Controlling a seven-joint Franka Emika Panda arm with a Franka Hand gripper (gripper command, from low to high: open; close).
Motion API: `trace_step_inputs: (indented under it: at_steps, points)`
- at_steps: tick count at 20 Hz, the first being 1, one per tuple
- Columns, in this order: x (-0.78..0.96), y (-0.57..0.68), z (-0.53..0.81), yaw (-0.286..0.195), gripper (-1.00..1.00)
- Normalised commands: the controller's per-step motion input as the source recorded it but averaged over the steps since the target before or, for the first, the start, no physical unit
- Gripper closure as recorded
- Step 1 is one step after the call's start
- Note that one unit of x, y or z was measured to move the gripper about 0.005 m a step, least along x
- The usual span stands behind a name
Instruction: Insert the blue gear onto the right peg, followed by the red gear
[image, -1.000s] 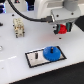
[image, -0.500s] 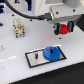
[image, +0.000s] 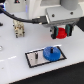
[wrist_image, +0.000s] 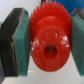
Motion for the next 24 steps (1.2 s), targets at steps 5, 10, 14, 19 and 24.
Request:
trace_step_inputs:
  at_steps: [5, 10, 14, 19, 24]
  points:
    - [0.55, -0.18, 0.06, 0.000, 1.00]
    - [0.44, -0.18, 0.00, 0.000, 1.00]
    - [0.29, -0.21, -0.09, 0.000, 1.00]
    - [0.22, -0.36, -0.01, 0.000, 1.00]
    - [0.33, -0.29, 0.17, 0.000, 1.00]
